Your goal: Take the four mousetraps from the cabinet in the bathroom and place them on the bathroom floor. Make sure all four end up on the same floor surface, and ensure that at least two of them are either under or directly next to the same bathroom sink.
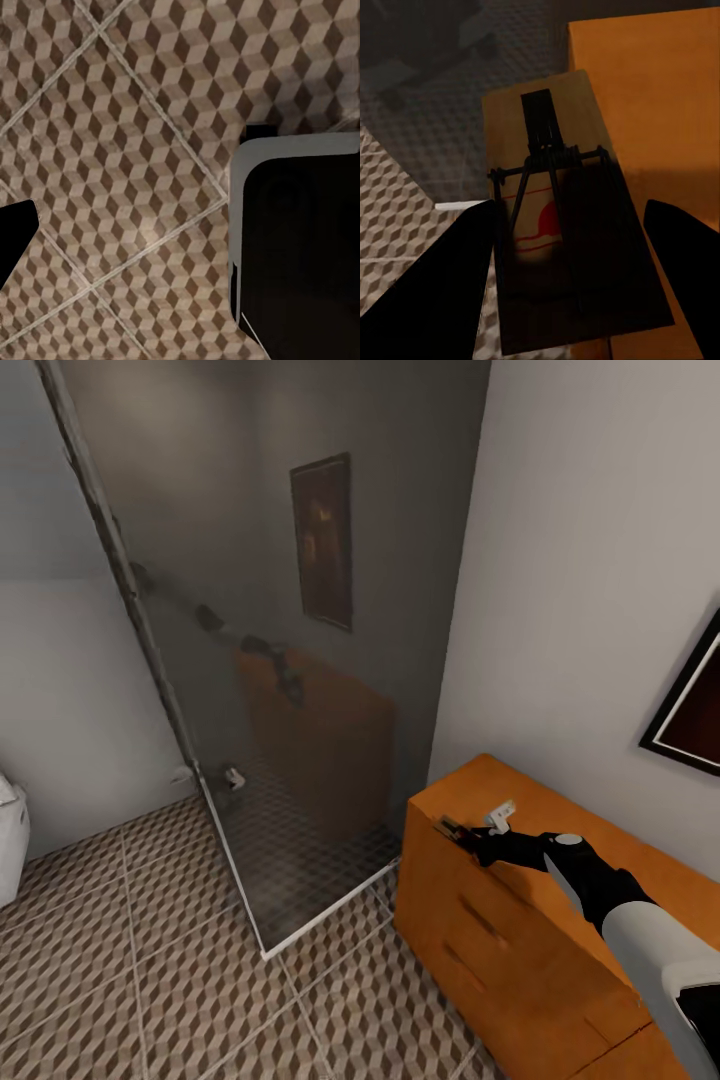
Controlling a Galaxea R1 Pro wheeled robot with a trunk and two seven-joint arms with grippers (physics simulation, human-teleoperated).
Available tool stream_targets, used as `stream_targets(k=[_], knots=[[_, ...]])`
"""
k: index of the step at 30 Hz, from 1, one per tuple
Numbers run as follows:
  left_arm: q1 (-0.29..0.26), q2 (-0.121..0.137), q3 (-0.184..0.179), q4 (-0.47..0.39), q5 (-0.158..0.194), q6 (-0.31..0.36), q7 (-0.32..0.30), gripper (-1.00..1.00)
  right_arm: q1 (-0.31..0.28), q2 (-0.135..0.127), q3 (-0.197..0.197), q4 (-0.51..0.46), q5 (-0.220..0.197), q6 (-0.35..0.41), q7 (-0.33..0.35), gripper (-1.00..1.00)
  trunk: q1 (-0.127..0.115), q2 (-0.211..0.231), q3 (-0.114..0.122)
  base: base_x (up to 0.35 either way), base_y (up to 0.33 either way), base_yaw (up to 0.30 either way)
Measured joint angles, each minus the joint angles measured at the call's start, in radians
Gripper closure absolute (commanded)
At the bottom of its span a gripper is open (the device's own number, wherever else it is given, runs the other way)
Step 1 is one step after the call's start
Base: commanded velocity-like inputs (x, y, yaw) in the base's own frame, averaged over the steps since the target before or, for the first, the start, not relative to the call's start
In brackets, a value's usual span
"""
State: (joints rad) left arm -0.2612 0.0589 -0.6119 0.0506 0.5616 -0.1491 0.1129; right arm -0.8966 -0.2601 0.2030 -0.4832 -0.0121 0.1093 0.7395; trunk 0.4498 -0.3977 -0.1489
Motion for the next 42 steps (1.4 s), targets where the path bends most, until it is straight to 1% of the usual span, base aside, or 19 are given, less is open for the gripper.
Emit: stream_targets(k=[7,12,22,23,25,27,28,29,31,32,34,37,41,42], knots=[[0.0,0.0,0.001,-0.008,-0.001,0.0,0.0,-1.0,0.0,0.0,0.0,0.0,0.0,0.0,-0.001,1.0,0.0,0.0,0.0,-0.222,0.212,0.0],[0.0,0.0,0.002,-0.009,-0.001,0.0,0.0,-1.0,0.0,0.001,0.002,0.002,0.0,0.0,-0.033,1.0,0.0,0.0,0.0,-0.208,0.218,0.0],[0.0,0.0,0.002,-0.011,-0.003,0.001,0.0,-1.0,0.0,0.003,0.004,0.012,-0.001,-0.002,-0.04,1.0,0.0,0.0,0.0,-0.187,0.218,0.0],[0.0,0.0,0.002,-0.02,-0.003,0.002,0.0,-1.0,0.0,0.014,0.005,0.016,-0.001,-0.003,-0.054,1.0,0.0,-0.001,0.0,-0.048,0.081,0.0],[0.0,0.001,0.002,-0.028,-0.003,0.002,0.0,-1.0,0.0,0.026,0.005,0.025,0.0,-0.005,-0.082,1.0,0.0,0.0,0.0,-0.031,0.053,0.0],[0.0,0.0,0.002,-0.035,-0.004,0.001,-0.001,-1.0,0.0,0.048,0.006,0.049,0.0,-0.012,-0.136,1.0,0.0,0.0,0.0,-0.014,0.024,0.0],[0.0,0.0,0.002,-0.036,-0.004,0.0,-0.001,-1.0,0.0,0.053,0.006,0.057,0.0,-0.014,-0.15,1.0,0.0,0.0,0.0,-0.008,0.014,0.0],[0.0,0.0,0.002,-0.038,-0.004,0.0,-0.001,-1.0,0.0,0.064,0.007,0.074,0.001,-0.023,-0.174,1.0,0.0,0.0,0.0,-0.006,0.011,0.0],[0.0,0.0,0.002,-0.041,-0.004,-0.001,-0.001,-1.0,0.0,0.078,0.008,0.106,0.003,-0.045,-0.2,1.0,0.0,0.0,0.0,-0.003,0.006,0.0],[-0.001,0.0,0.002,-0.046,-0.004,-0.002,-0.002,-1.0,0.0,0.088,0.008,0.129,0.003,-0.063,-0.211,1.0,0.0,0.0,0.0,-0.002,0.004,0.0],[-0.001,-0.001,0.002,-0.056,-0.004,-0.004,-0.003,-1.0,0.0,0.097,0.008,0.152,0.004,-0.081,-0.219,1.0,0.0,0.0,0.0,-0.001,0.002,0.0],[-0.001,0.0,0.002,-0.112,-0.003,-0.004,-0.003,-1.0,0.0,0.121,0.008,0.215,0.008,-0.114,-0.238,1.0,0.0,0.0,0.0,0.0,0.0,0.0],[-0.001,0.001,0.002,-0.155,-0.003,-0.003,-0.003,-1.0,0.0,0.135,0.006,0.269,0.019,-0.135,-0.258,1.0,0.0,0.0,0.0,0.0,0.0,0.0],[-0.001,0.001,0.003,-0.167,-0.003,-0.003,-0.003,-1.0,0.0,0.138,0.006,0.3,0.024,-0.151,-0.264,1.0,0.0,0.0,0.0,0.0,0.0,0.0]])
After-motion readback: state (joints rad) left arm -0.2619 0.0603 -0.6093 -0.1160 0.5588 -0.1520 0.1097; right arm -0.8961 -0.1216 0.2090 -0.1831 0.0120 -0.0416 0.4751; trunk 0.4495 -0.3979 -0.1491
